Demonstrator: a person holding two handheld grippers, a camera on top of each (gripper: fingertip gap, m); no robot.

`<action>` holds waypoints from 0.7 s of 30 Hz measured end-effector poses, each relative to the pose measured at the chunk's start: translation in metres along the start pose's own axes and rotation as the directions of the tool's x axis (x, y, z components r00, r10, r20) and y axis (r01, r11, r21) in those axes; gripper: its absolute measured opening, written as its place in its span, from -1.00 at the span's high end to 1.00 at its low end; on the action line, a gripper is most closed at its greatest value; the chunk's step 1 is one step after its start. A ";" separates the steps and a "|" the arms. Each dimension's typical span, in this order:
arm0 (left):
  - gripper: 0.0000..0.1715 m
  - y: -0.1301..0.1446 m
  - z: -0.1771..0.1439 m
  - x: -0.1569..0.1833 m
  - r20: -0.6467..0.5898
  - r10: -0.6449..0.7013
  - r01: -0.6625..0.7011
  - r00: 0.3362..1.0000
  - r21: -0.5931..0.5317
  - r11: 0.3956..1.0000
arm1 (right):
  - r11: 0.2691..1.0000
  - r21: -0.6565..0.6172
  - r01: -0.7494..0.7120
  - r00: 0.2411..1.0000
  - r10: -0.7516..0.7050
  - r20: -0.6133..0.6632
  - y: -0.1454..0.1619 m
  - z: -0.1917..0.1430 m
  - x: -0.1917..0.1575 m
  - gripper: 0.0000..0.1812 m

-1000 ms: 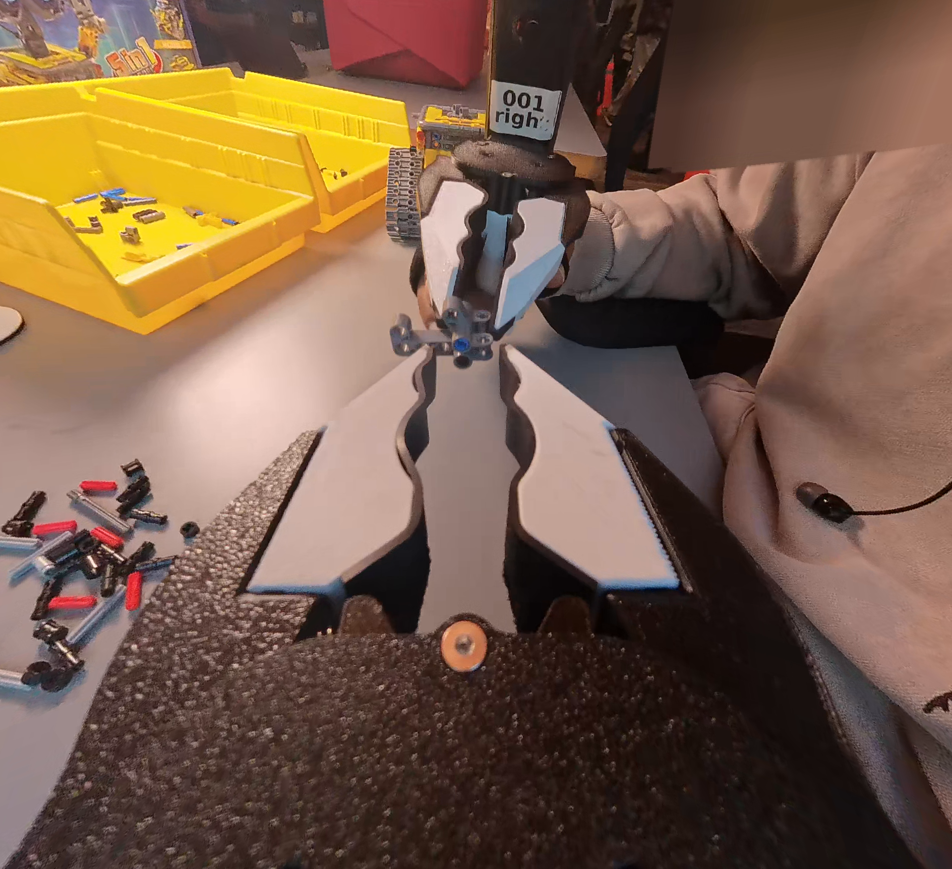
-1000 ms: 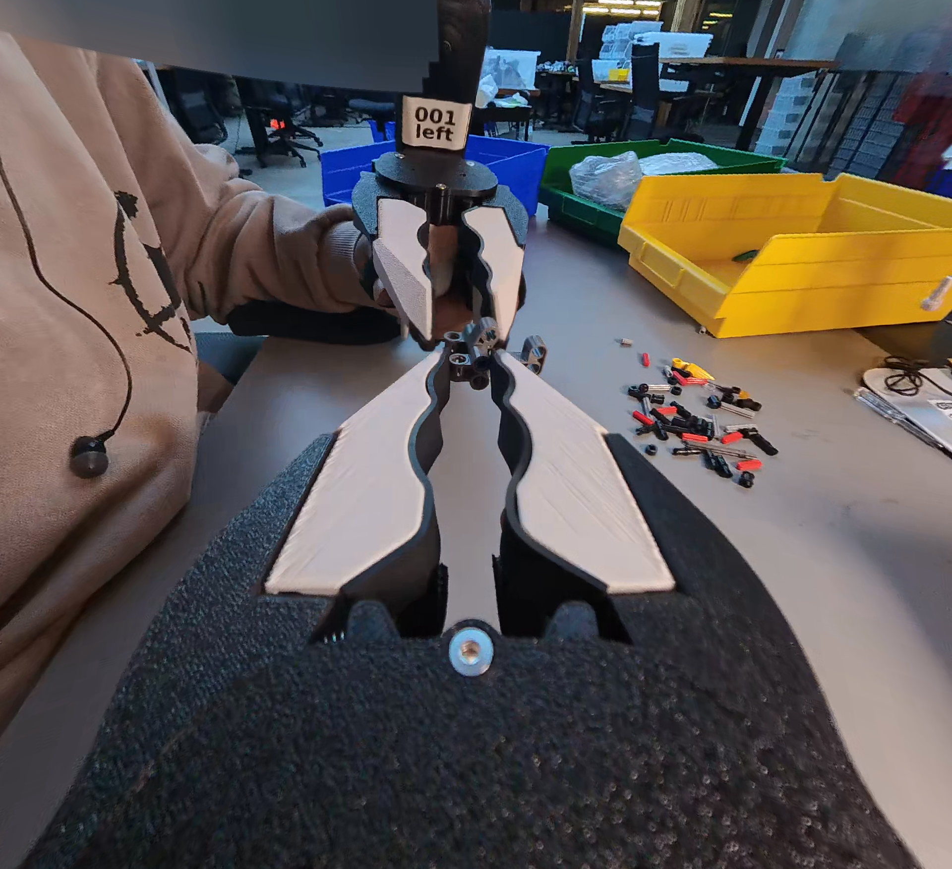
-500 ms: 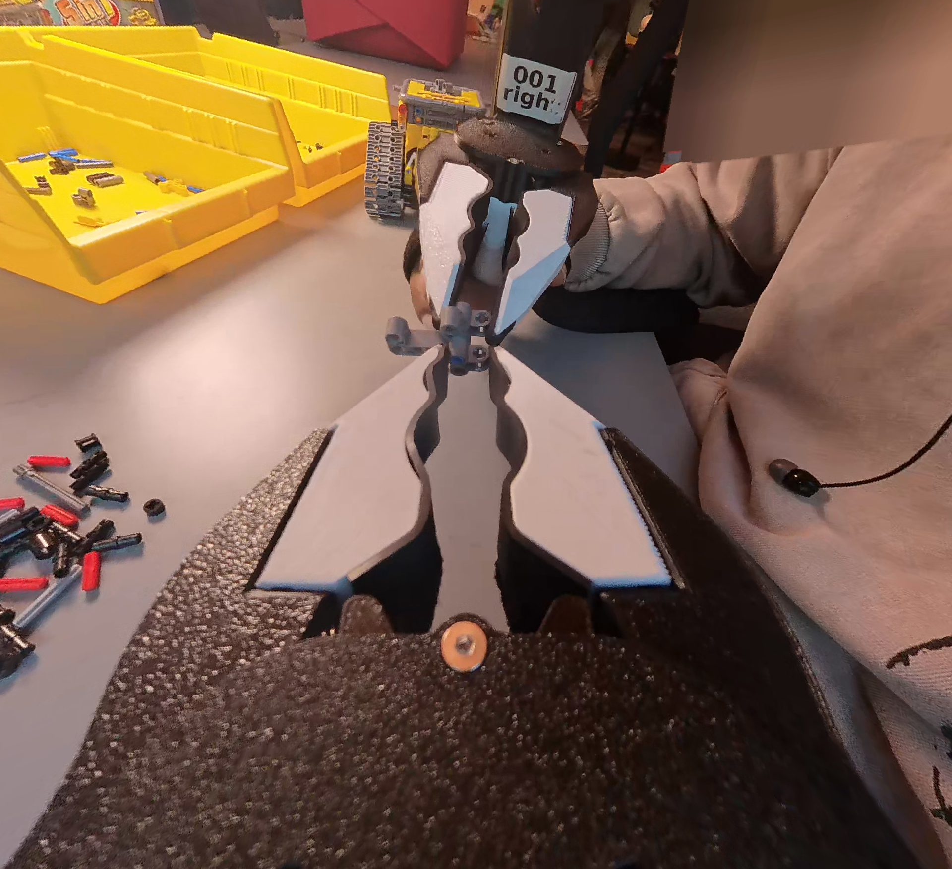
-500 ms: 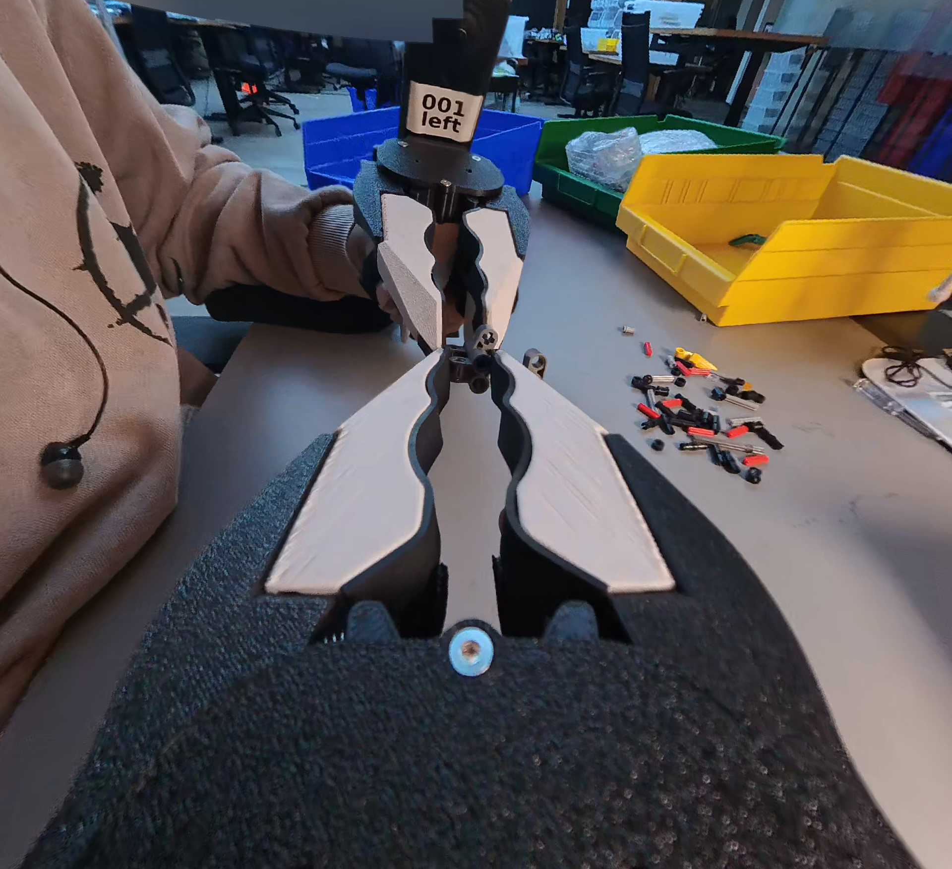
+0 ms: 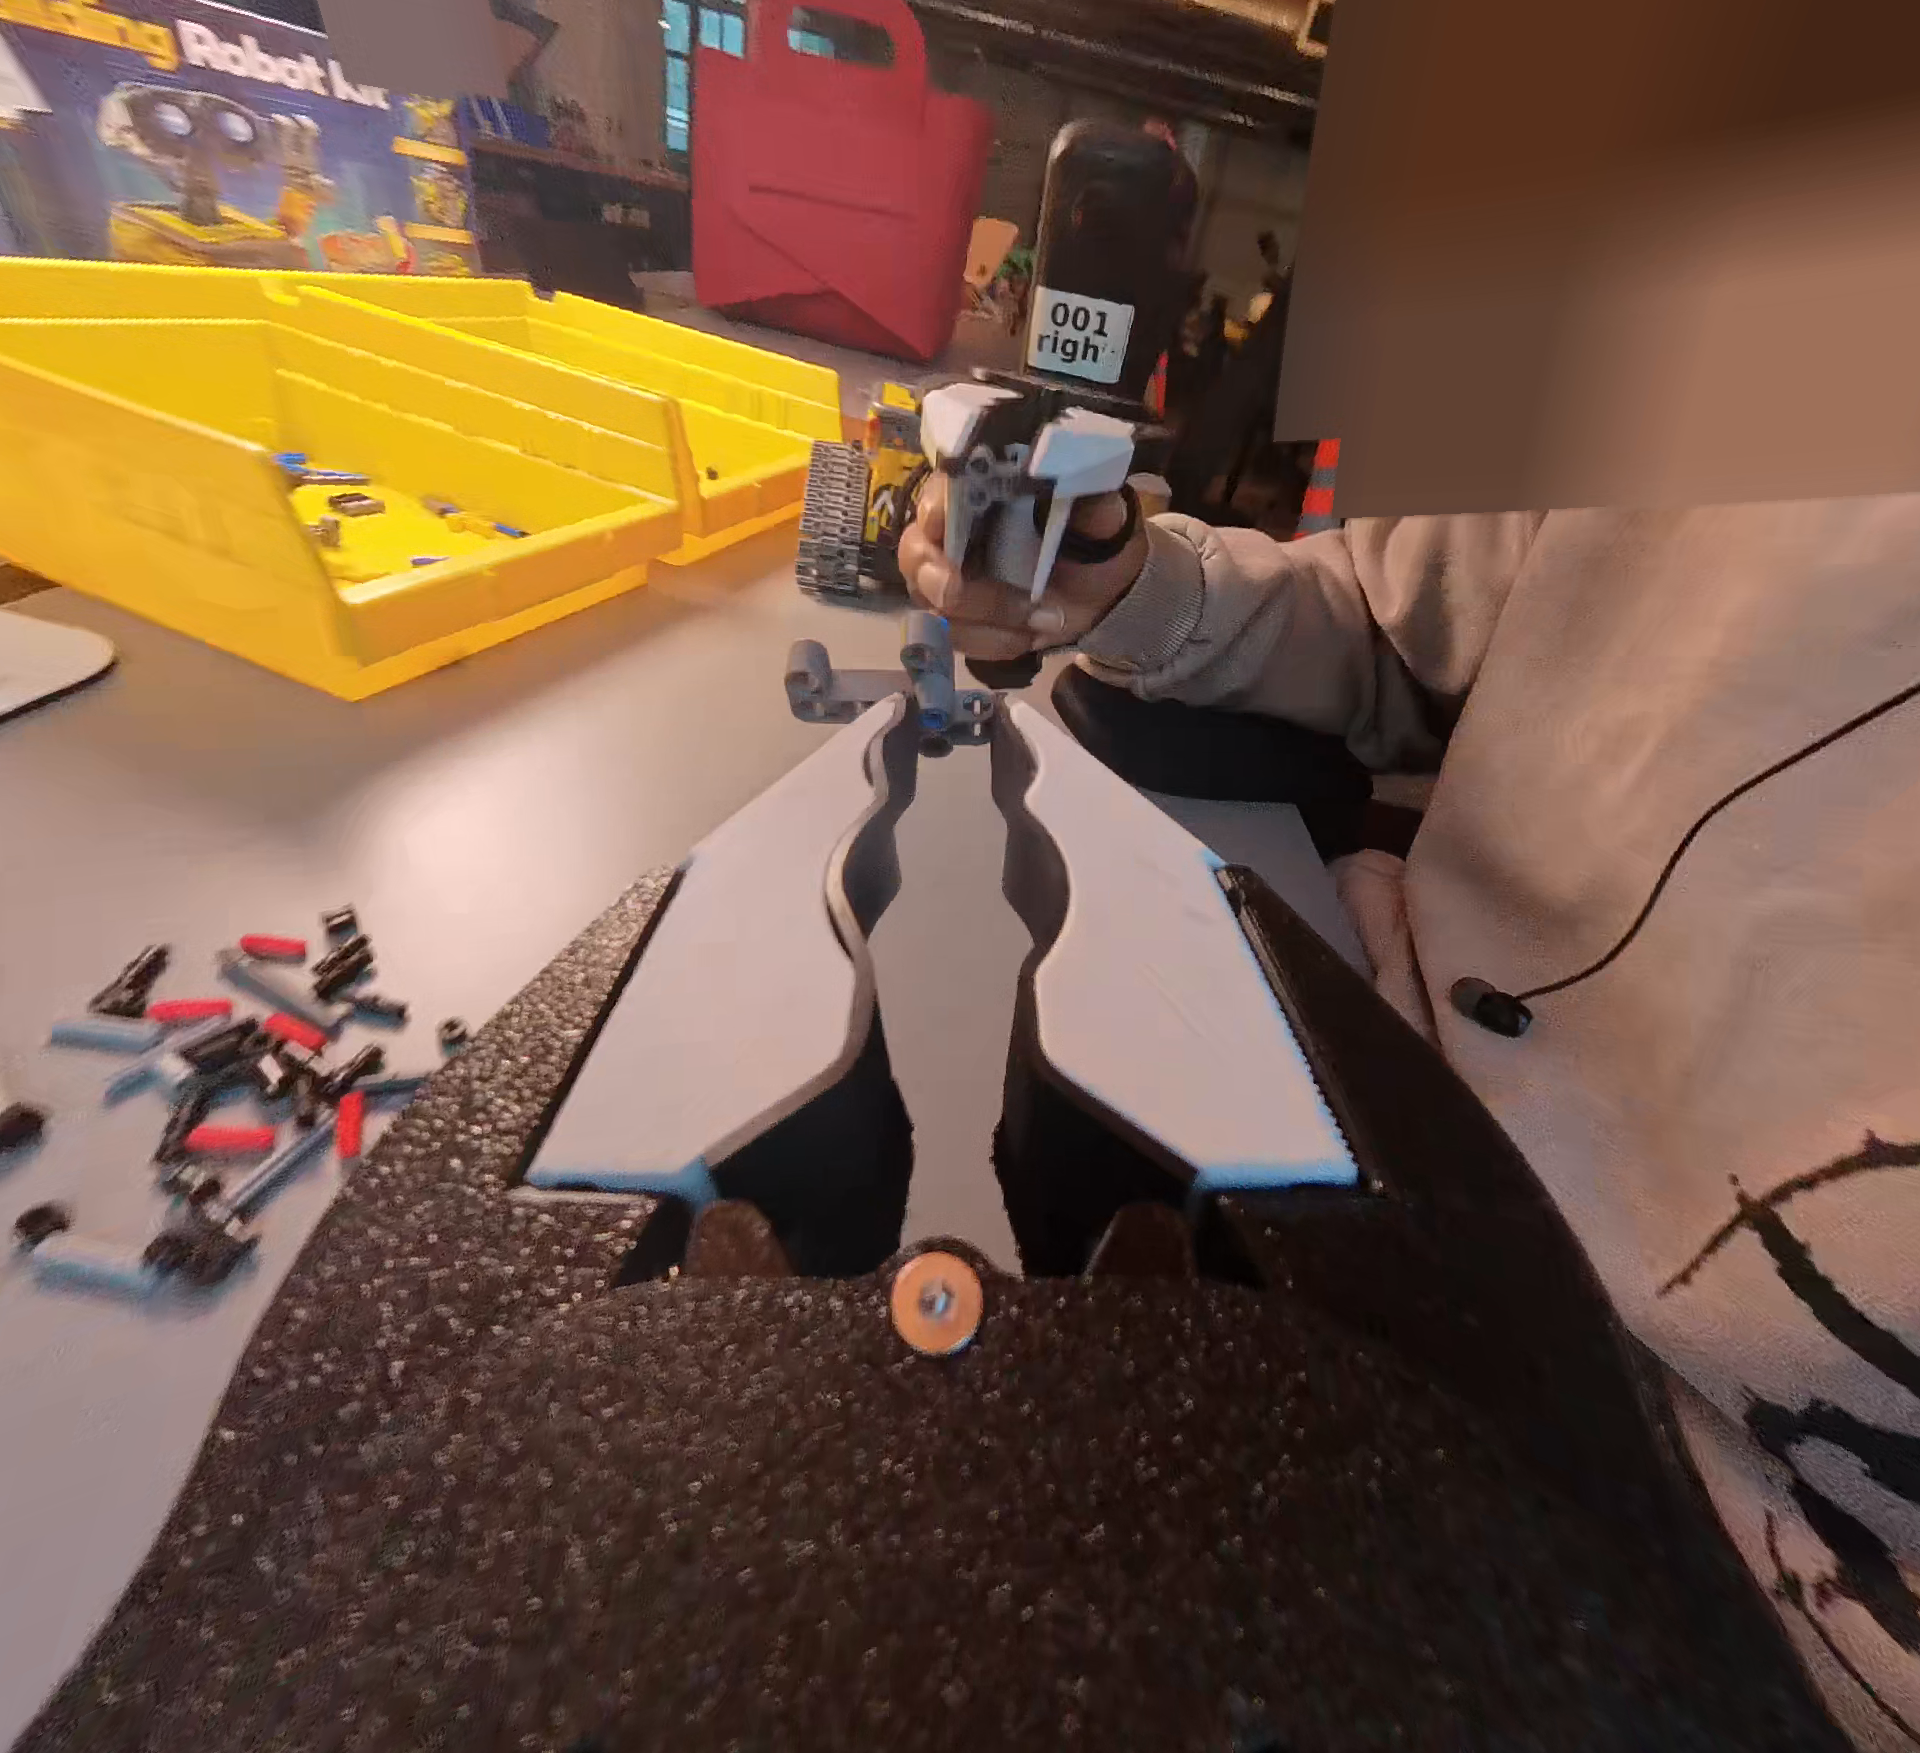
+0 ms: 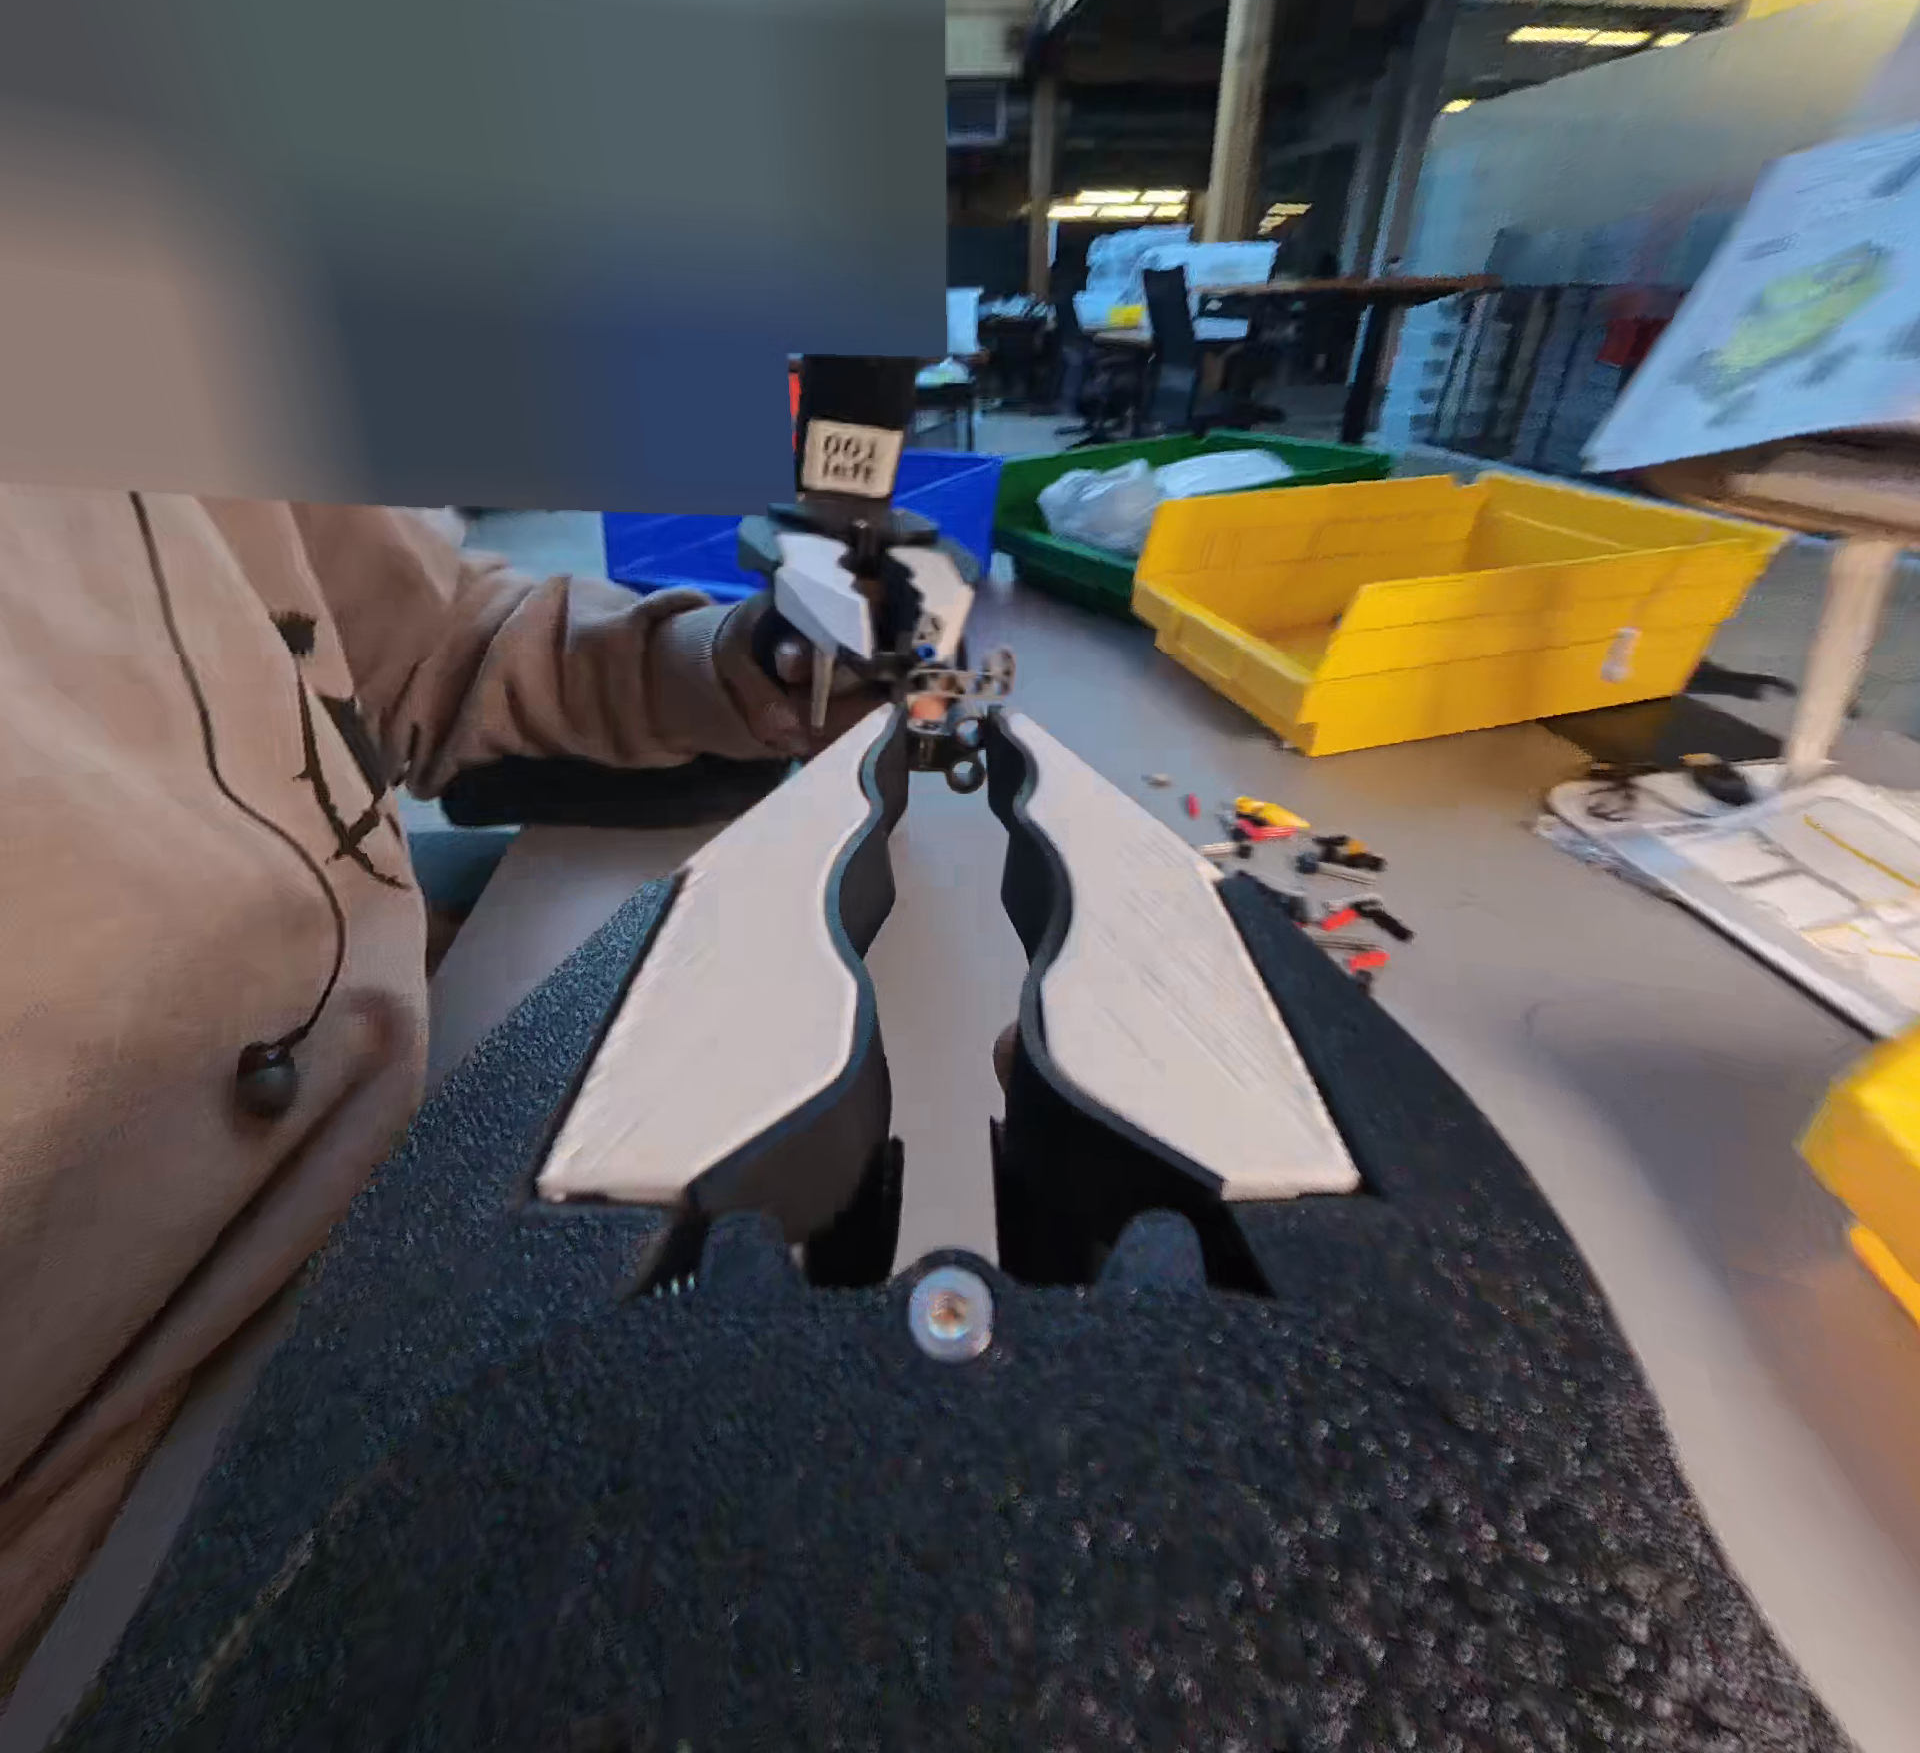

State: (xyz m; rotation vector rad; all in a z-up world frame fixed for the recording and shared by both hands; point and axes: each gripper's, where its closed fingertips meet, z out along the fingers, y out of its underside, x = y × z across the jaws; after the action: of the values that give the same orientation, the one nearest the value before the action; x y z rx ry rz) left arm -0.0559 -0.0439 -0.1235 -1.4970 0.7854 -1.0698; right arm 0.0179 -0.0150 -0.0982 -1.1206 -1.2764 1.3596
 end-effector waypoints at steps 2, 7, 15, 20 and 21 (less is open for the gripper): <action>0.84 0.009 -0.008 -0.005 0.027 -0.012 0.012 1.000 -0.027 1.000 | 0.999 0.003 0.032 0.998 -0.032 -0.052 -0.006 -0.015 0.015 0.87; 0.83 0.007 0.008 0.001 -0.049 -0.047 0.046 0.998 -0.026 0.999 | 0.993 -0.112 0.033 0.999 -0.032 0.008 0.027 0.007 0.003 0.86; 0.83 0.071 0.026 -0.005 0.032 0.014 -0.002 0.999 -0.350 0.937 | 0.999 -0.029 -0.044 0.997 0.046 0.069 0.023 0.013 -0.005 0.85; 0.82 0.102 0.033 -0.008 0.060 0.111 -0.065 0.992 -0.512 0.856 | 0.977 0.077 -0.201 0.966 0.184 0.182 0.009 0.013 -0.015 0.85; 0.83 0.104 0.034 -0.008 0.057 0.115 -0.068 0.992 -0.523 0.850 | 0.962 0.103 -0.251 0.951 0.225 0.210 0.004 0.013 -0.015 0.86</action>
State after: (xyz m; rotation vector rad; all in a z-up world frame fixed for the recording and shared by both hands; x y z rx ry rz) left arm -0.0204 -0.0443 -0.2270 -1.9227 1.1357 -0.7392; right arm 0.0073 -0.0317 -0.1011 -1.0980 -1.1990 1.7458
